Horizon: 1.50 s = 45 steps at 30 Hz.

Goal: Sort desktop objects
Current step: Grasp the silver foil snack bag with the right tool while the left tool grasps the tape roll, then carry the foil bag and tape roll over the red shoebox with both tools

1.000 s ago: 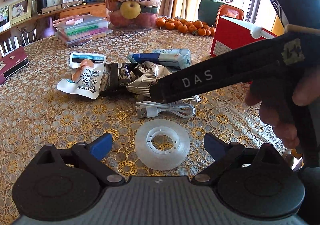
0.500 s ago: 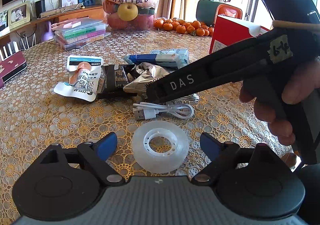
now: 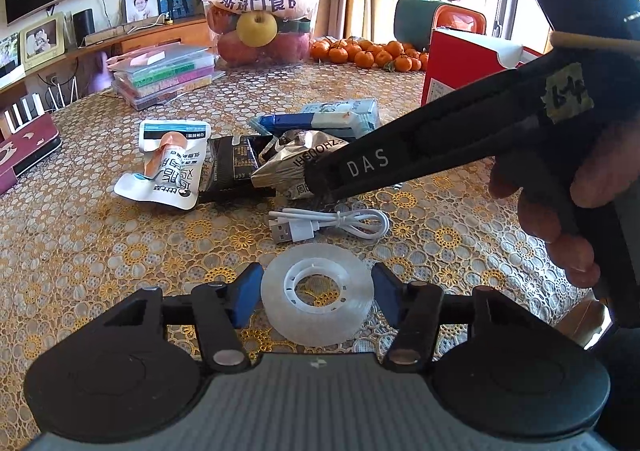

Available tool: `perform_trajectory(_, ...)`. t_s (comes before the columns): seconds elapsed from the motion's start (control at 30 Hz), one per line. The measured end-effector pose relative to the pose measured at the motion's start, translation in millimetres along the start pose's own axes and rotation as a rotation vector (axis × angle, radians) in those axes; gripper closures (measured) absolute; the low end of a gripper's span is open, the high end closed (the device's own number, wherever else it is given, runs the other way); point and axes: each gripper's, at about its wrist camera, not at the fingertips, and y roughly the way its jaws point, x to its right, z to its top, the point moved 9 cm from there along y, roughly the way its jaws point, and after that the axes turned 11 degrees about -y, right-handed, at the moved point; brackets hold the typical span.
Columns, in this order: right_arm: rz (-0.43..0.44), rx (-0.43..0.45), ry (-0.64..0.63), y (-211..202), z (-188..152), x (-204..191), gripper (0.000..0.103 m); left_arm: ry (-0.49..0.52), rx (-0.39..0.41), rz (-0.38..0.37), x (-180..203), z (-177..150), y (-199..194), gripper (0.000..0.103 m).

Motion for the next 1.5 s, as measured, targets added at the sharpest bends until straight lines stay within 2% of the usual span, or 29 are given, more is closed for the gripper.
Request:
perform_trajectory(0.17,-0.006,0.019,-0.008,-7.9,3.1,-0.7,0.077,-0.014,-0.006,-0.004,-0.8,-0.3,-1.0,0.045)
perform_trajectory(0.4,0.001,0.039,0.009,-21.0,2.3,-0.5,0.082,-0.032,-0.008,-0.001,-3.5,1.5,-4.6,0.045)
perform_trajectory(1.07,0.009,0.1,0.065,-82.8,-3.3,3.0,0.082,-0.031,0.032,-0.018,14.7,18.7,-47.9,0.045)
perform_trajectory(1.5,-0.035,0.159,0.098,-135.9,-4.9,20.1,0.082,0.021,0.086,-0.061,50.8,42.1,-88.7,0.045)
